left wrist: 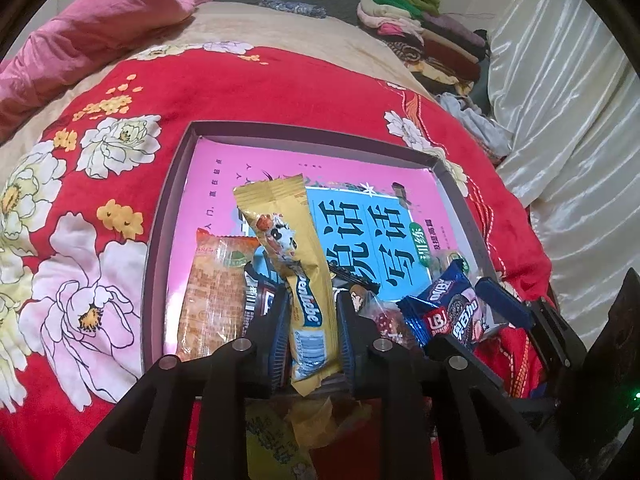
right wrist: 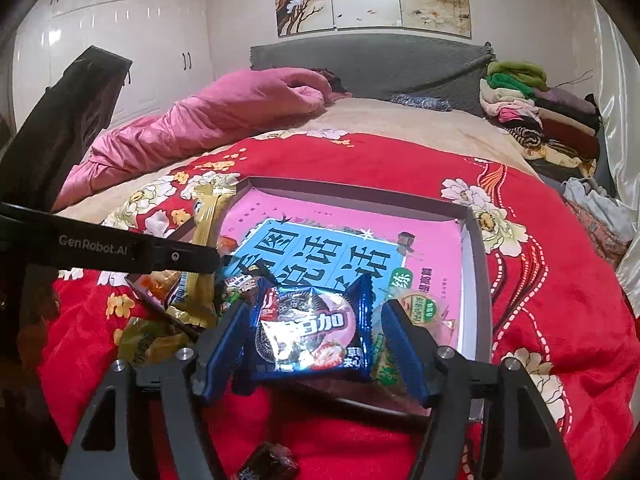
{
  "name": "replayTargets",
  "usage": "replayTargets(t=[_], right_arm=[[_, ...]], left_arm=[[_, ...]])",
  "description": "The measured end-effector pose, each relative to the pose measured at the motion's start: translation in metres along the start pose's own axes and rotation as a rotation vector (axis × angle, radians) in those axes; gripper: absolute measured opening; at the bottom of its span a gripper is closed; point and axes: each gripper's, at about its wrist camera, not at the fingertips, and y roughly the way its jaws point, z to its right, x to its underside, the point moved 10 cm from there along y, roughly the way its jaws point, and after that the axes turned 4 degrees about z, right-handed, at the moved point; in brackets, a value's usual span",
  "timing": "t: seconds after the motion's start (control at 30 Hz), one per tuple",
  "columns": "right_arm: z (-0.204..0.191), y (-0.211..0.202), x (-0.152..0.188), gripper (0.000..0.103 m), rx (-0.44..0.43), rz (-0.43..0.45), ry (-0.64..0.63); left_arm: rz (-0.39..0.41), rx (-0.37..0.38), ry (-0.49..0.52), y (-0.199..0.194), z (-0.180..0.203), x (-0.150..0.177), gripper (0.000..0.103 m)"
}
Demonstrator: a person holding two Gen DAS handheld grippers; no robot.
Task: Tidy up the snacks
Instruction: 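Open the left tool dropping the wafer bar while the right tool releases the cookie pack into the tray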
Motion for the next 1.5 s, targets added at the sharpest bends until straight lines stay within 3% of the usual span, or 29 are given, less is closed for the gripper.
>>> replayTargets(t=[0.13, 0.63, 1.0, 1.5], right_arm=[[0.004, -0.002, -0.002, 0.068, 0.014, 0.011, 0.006], [0.009, -0.025, -0.016, 0.079, 0.009, 0.091, 0.040], [0.007, -0.043, -0.006, 0.081, -0.002, 0.080, 0.088], [0.008, -0.053, 0.016, 0.082, 0.000, 0.013, 0.183]], left_arm=[[0.003, -0.007, 0.007, -0.002, 0.000, 0.000, 0.041], [0.033, -0.014, 0.022, -0.025, 0.003, -0.002, 0.058], [0.041, -0.039, 0.052, -0.041, -0.002, 0.011, 0.070], [-0.015, -0.062, 0.098, -0.055, -0.022, 0.050, 0.073]])
